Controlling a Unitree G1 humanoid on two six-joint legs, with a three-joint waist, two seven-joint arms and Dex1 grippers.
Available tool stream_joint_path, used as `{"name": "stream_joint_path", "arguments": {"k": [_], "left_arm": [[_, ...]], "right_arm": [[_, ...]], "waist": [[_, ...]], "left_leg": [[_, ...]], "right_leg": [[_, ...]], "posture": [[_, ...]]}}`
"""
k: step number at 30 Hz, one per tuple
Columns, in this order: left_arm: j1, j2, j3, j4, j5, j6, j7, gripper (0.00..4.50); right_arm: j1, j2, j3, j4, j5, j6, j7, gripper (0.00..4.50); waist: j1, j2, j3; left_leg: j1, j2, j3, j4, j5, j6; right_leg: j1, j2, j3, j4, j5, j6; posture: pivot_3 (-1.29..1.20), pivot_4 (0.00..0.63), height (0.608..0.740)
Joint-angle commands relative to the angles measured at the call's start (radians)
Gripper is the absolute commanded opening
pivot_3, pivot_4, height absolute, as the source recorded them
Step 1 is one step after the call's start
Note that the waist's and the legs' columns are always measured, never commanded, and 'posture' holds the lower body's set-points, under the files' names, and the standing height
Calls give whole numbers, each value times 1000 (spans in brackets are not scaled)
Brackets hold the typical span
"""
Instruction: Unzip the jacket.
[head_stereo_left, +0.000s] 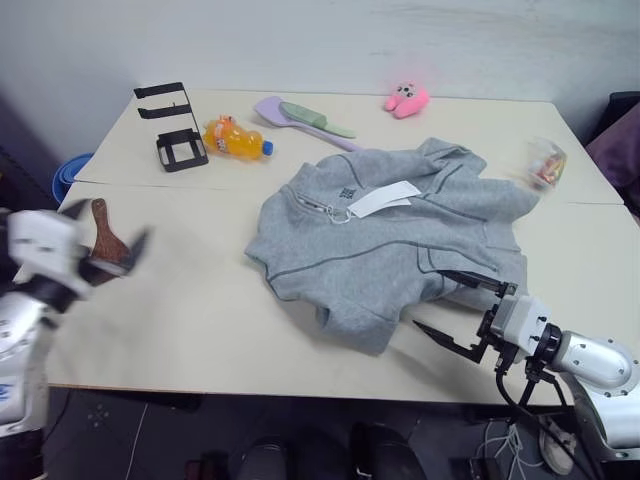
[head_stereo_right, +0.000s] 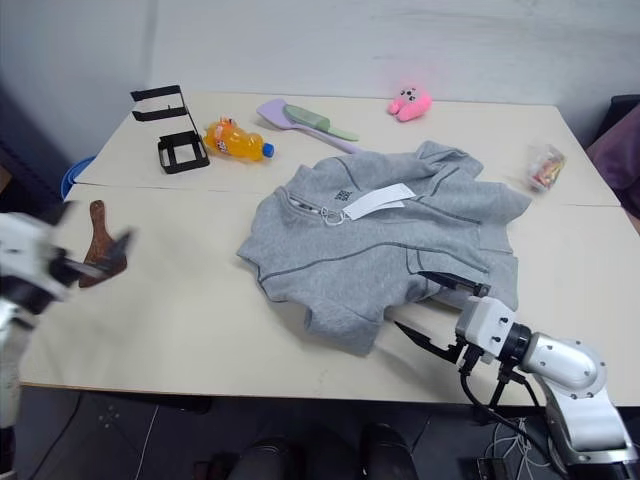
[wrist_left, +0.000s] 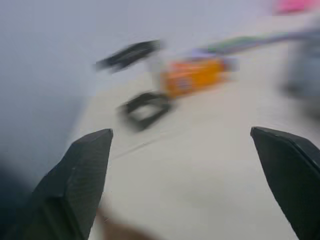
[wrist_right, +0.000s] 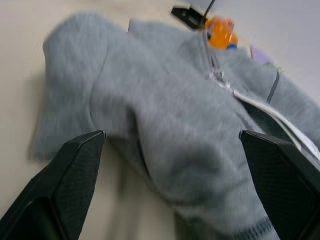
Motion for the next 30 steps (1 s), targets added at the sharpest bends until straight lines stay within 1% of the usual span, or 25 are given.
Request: {"name": "stream_joint_path", "arguments": {"k": [1, 2, 5, 8, 11, 15, 18, 19, 21, 22, 23, 25, 27, 30], "left_arm": [[-102, -6, -239, 62, 118, -135, -195, 4483], [-152, -35, -290, 109, 139, -157, -215, 4483], [-272, -120, -388, 242, 182, -223, -259, 4483], [-352, -188, -455, 350, 208, -270, -307, 4483], [-382, -215, -504, 401, 227, -292, -368, 4500], [-357, -216, -511, 377, 193, -260, -431, 3599], [-332, -195, -486, 368, 197, -242, -432, 2657], [-329, -191, -479, 378, 210, -246, -419, 2296], [-331, -187, -471, 413, 251, -258, -377, 1715], [-336, -190, -463, 430, 269, -254, -344, 1342], [-339, -194, -455, 445, 281, -249, -315, 1121], [-336, -197, -446, 455, 280, -235, -294, 528], [-314, -186, -447, 440, 263, -239, -319, 13], [-262, -146, -416, 385, 209, -214, -368, 13]], "right_arm": [[-24, -42, -31, 50, -81, 24, -44, 4500], [-33, -52, -27, 68, -109, 34, -54, 4500], [-67, -61, -22, 128, -170, 37, -93, 4500], [-90, -70, -13, 184, -201, 71, -105, 4500], [-102, -68, -7, 228, -198, 51, -85, 3899], [-105, -68, -7, 263, -202, 4, -76, 2534], [-101, -64, -16, 278, -195, -17, -75, 1479], [-100, -63, -19, 284, -192, -26, -75, 1080], [-96, -64, -23, 306, -191, -53, -74, 455], [-93, -65, -25, 315, -189, -69, -73, 52], [-90, -65, -27, 321, -183, -81, -69, 0], [-78, -66, -34, 322, -161, -111, -55, 0], [-52, -76, -44, 310, -127, -131, -22, 0], [6, -102, -63, 284, -60, -172, 59, 0]], "waist": [[-4, 1, 0], [-6, 1, 1], [-10, 1, 1], [-12, 0, 1], [-10, 0, 1], [-10, 0, 1], [-11, 0, 1], [-11, 0, 1], [-10, 0, 1], [-10, 0, 1], [-10, 0, 1], [-9, 0, 1], [-10, 0, 1], [-13, 0, 1]], "left_leg": [[0, 0, 0, 0, 1, 0], [-1, 1, 1, 0, 1, 0], [-1, 1, 2, 0, 3, 1], [0, 0, 5, 0, 5, 2], [0, 0, 6, 0, 6, 3], [0, 0, 6, 1, 6, 4], [0, 0, 5, 1, 6, 4], [0, 0, 5, 1, 6, 4], [0, 0, 5, 1, 6, 4], [0, 0, 5, 1, 6, 4], [1, 0, 5, 1, 6, 4], [1, 0, 4, 1, 6, 4], [1, 0, 4, 1, 6, 4], [2, 0, 3, 1, 6, 4]], "right_leg": [[0, 0, 0, 0, 0, 0], [-1, 1, 0, 0, 0, 0], [-1, 3, -1, 2, 0, 0], [-2, 4, -4, 5, 1, 1], [-2, 4, -5, 8, 1, 2], [-2, 3, -5, 7, 1, 3], [-2, 3, -4, 7, 2, 3], [-2, 3, -4, 7, 2, 3], [-2, 2, -4, 7, 2, 3], [-1, 2, -4, 7, 2, 3], [-1, 2, -4, 7, 2, 3], [0, 2, -3, 7, 2, 3], [0, 2, -2, 7, 2, 3], [0, 2, -2, 7, 2, 3]], "posture": [[0, 150, 740], [0, 150, 740], [0, 150, 740], [0, 150, 740], [0, 150, 740], [0, 150, 740], [0, 150, 740], [0, 150, 740], [0, 150, 740], [0, 150, 740], [0, 150, 740], [0, 150, 740], [0, 150, 740], [0, 150, 740]]}}
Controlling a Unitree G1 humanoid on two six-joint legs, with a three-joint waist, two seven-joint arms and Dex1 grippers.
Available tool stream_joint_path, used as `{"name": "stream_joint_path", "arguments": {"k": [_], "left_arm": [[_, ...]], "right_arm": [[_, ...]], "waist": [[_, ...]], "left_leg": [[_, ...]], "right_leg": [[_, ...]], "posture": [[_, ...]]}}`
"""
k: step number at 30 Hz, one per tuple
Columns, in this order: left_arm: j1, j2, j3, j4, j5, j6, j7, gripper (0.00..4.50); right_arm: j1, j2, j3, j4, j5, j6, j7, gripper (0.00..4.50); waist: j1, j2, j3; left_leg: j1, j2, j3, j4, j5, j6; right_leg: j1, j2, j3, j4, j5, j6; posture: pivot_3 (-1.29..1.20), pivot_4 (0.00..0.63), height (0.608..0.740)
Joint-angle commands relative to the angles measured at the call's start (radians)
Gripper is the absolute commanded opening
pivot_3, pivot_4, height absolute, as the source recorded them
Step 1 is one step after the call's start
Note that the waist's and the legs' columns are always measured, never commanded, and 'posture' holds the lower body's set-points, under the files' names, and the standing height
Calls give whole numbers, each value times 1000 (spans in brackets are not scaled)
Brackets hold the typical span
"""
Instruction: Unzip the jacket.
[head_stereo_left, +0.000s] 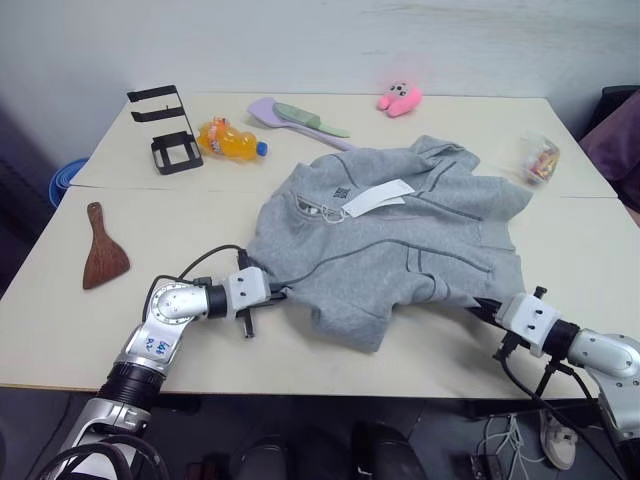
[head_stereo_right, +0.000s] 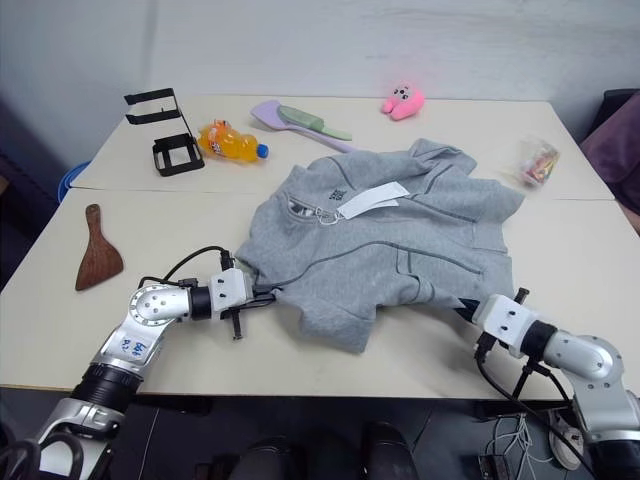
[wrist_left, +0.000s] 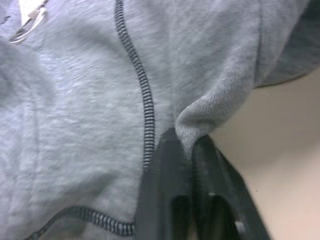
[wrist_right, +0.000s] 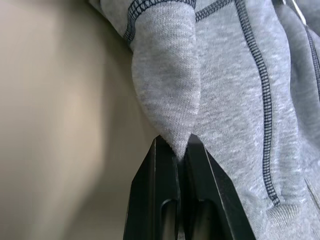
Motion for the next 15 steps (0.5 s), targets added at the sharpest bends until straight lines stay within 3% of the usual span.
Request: {"name": "stream_joint_path", "arguments": {"k": [1, 4, 15], "left_arm": [[96, 90, 58, -60, -53, 30, -71, 13], [223, 197, 133, -163, -130, 64, -138, 13], [598, 387, 324, -477, -391, 273, -305, 13]], "right_arm": [[90, -64, -59, -58, 115, -85, 128, 0], [231, -140, -69, -104, 173, -172, 268, 0], [576, -148, -202, -322, 309, -89, 352, 0]], "waist": [[-5, 0, 0], [-15, 1, 0], [-22, 1, 0]], "left_leg": [[0, 1, 0, 0, 0, -1], [1, 2, -1, -3, -1, -2], [1, 3, -5, -3, -5, -4]], "right_leg": [[0, 0, 1, 0, 0, 0], [0, 0, 3, 0, -1, -1], [2, -1, 3, -7, -2, -4]], "posture": [[0, 150, 740], [0, 150, 740], [0, 150, 740]]}}
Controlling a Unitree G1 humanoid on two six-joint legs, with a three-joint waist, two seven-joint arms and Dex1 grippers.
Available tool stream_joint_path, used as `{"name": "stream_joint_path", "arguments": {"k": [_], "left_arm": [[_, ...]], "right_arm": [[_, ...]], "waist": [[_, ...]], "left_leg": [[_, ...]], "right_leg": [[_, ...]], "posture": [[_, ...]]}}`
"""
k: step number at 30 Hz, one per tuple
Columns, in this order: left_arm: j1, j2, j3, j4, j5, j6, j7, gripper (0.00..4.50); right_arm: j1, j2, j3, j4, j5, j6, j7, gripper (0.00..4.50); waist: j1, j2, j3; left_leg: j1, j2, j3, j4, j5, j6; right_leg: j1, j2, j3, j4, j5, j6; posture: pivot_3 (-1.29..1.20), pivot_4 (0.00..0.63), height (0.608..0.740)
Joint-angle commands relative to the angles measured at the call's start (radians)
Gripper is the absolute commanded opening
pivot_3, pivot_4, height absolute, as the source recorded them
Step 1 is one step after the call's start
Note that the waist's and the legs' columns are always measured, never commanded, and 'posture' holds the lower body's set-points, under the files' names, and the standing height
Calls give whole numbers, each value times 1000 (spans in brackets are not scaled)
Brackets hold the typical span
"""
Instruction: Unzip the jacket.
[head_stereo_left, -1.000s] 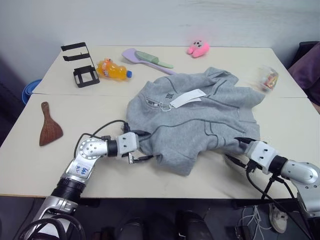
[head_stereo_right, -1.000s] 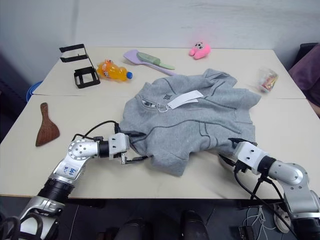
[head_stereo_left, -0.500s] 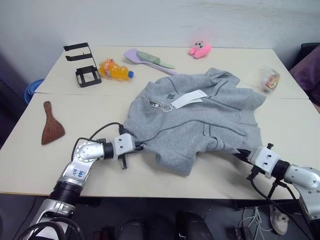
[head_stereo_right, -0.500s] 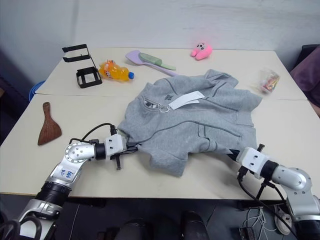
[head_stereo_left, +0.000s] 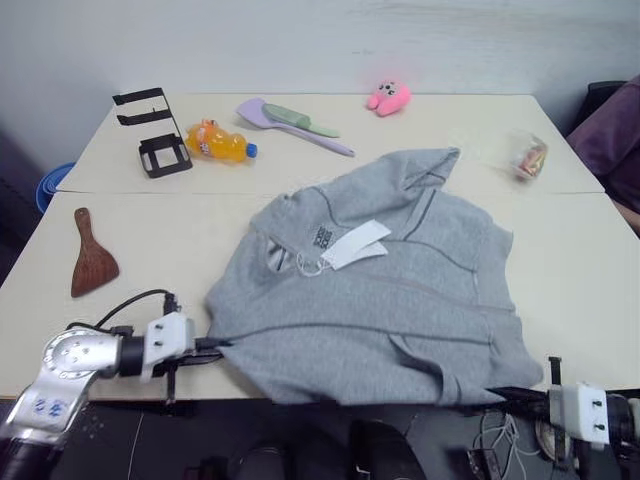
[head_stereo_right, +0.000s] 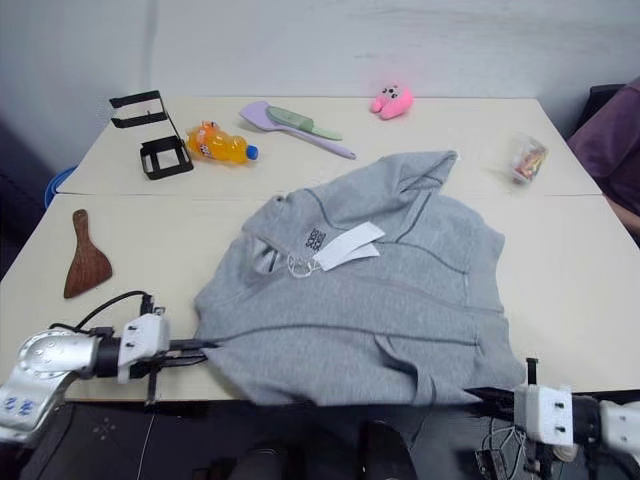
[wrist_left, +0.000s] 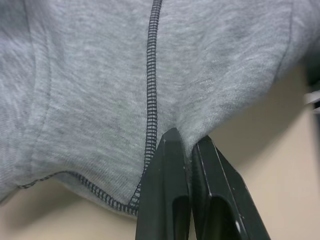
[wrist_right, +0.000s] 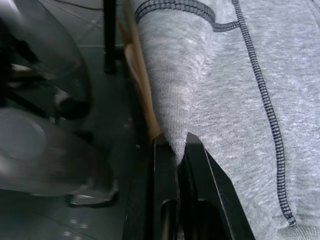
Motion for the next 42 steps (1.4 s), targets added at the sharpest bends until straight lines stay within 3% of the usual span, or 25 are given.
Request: {"name": "stream_joint_path", "arguments": {"k": [1, 9, 11, 13, 15, 19, 22, 25, 34, 42], "left_arm": [[89, 46, 56, -114, -77, 95, -53, 13], [221, 58, 59, -263, -125, 189, -85, 13], [204, 52, 47, -273, -127, 250, -47, 238], [171, 40, 63, -272, -166, 339, 4, 610], [155, 68, 85, -273, -216, 428, -13, 1275], [141, 139, 169, -245, -352, 601, -93, 2517], [85, 147, 234, -179, -416, 654, -122, 3462], [-59, 103, 229, -109, -416, 635, -88, 4371], [-398, -103, -44, -7, -76, 266, -34, 4477], [-617, -258, -182, 211, 78, 86, -16, 4477]], "right_arm": [[59, -5, -67, -28, 32, 18, 31, 0], [88, 22, -101, 19, -6, 35, 14, 0], [90, 28, -115, -9, 77, 147, -5, 0], [102, 26, -140, -59, 152, 237, -4, 488], [121, 19, -181, -153, 264, 388, -45, 1065], [232, -70, -308, -361, 634, 822, -98, 2410], [190, -83, -370, -399, 764, 941, -130, 3490], [29, -61, -321, -362, 595, 835, -140, 4476], [-661, 137, 158, -80, -103, 289, -204, 4500], [-959, 274, 459, 153, -390, 125, -233, 4500]], "waist": [[2, 0, 0], [6, 1, 0], [11, 1, 0], [21, 4, 1], [25, 4, 2], [27, 6, 3], [28, 6, 3], [30, 5, 3], [23, 4, 3], [24, 3, 4]], "left_leg": [[0, 0, 0, 0, 0, 0], [0, 0, 0, 0, -1, 0], [0, 0, 0, 0, -1, 0], [0, 0, 0, 0, -1, 0], [0, 0, -1, 0, -1, 0], [-1, 1, -2, 0, -1, 0], [-2, 1, -4, 0, -1, 0], [-2, 1, -4, 1, -1, 1], [-5, -3, 4, 3, 2, -1], [-8, -2, 7, 8, 4, 1]], "right_leg": [[0, 0, 0, 0, 0, 0], [0, 0, 0, -1, -1, -3], [0, 0, 0, 0, -2, -3], [0, 0, 0, 0, -2, -3], [-1, 0, 0, 0, -2, -3], [-2, 0, 0, 3, -3, -5], [-2, 0, -1, 3, -4, -6], [-1, 0, -2, 3, -4, -6], [-5, 5, -3, 8, 0, -1], [-8, 11, -5, 11, 0, 1]], "posture": [[0, 150, 740], [0, 150, 740], [0, 150, 740], [0, 150, 740], [0, 150, 740], [0, 150, 740], [0, 150, 740], [0, 150, 740], [0, 150, 740], [0, 150, 740]]}}
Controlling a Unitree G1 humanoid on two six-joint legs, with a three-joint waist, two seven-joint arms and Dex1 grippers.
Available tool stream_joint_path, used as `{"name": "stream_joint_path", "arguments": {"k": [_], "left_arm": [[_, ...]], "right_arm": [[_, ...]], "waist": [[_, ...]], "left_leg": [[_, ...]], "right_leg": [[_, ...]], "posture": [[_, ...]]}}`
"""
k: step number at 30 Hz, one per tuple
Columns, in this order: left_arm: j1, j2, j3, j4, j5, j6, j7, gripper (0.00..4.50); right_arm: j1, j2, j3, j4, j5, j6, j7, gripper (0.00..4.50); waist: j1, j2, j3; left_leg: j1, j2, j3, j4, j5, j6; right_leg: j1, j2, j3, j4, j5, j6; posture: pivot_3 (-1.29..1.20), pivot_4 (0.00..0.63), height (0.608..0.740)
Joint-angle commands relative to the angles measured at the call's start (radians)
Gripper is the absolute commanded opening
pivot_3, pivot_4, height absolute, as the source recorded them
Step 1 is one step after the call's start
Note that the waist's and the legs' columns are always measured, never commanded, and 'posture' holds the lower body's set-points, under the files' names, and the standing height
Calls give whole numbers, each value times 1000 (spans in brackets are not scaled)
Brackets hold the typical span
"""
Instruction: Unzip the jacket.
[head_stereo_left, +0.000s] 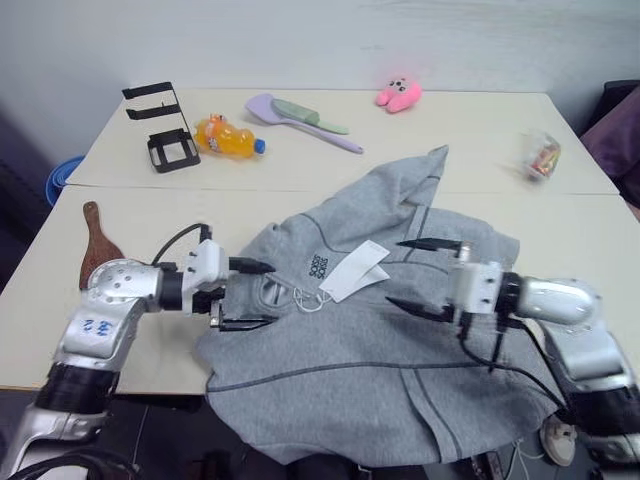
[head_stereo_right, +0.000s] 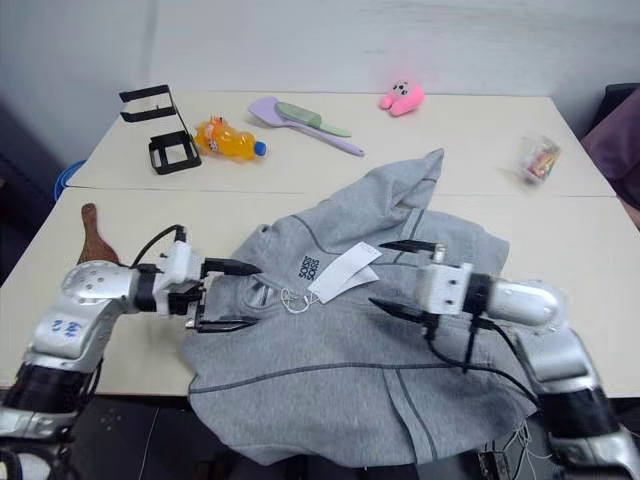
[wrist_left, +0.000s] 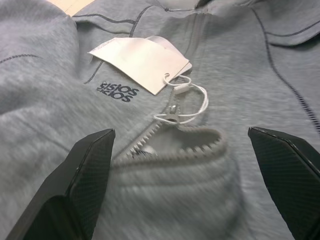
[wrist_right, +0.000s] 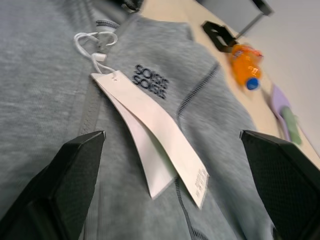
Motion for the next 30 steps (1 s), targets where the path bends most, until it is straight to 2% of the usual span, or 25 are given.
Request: {"name": "stream_joint_path", "arguments": {"k": [1, 5, 8, 10, 13, 18, 22, 30], "left_arm": [[-56, -39, -26, 61, 49, -84, 1, 4477], [-107, -68, -74, 171, 143, -177, 14, 4477], [-126, -87, -94, 246, 184, -229, 22, 4477], [-138, -105, -106, 300, 218, -271, 41, 4500], [-141, -131, -114, 367, 255, -313, 77, 4500], [-111, -147, -127, 392, 261, -286, 75, 4500], [-91, -154, -137, 384, 267, -258, 83, 4500], [-40, -158, -133, 360, 267, -241, 101, 4500]], "right_arm": [[-59, 33, 76, 62, -78, -71, -12, 4500], [-152, 95, 140, 149, -148, -80, -49, 4500], [-194, 125, 159, 192, -164, -99, -64, 4500], [-222, 147, 159, 219, -163, -90, -81, 4120], [-250, 154, 166, 244, -166, -87, -78, 3241], [-255, 128, 155, 244, -158, -96, -69, 1442], [-243, 95, 107, 254, -197, -129, -153, 78], [-110, -10, -20, 242, -272, -151, -339, 31]], "waist": [[-1, 0, 0], [-4, 0, 0], [-4, 0, 0], [-4, 0, 0], [-3, 0, 0], [-2, 0, 0], [-2, 0, 0], [-2, 1, -2]], "left_leg": [[-2, 0, -1, 1, 0, 0], [-13, 0, -2, 10, 0, 2], [-13, 0, -2, 10, 1, 2], [-13, 0, -2, 10, 1, 2], [-13, 0, -2, 10, 1, 2], [-13, -2, -3, 10, 1, 4], [-12, -2, -3, 11, 2, 4], [-11, -2, -4, 10, 2, 5]], "right_leg": [[-1, 0, 0, 0, 0, 1], [-10, -1, -1, 5, 2, 3], [-10, -1, 0, 6, 2, 3], [-10, -1, -1, 6, 2, 3], [-10, -1, -1, 6, 2, 3], [-9, -4, -2, 6, 2, 4], [-8, -5, -2, 7, 3, 4], [-7, -6, -3, 7, 3, 4]], "posture": [[0, 150, 740], [0, 150, 740], [0, 150, 740], [0, 150, 740], [0, 150, 740], [0, 150, 740], [0, 150, 740], [0, 150, 740]]}}
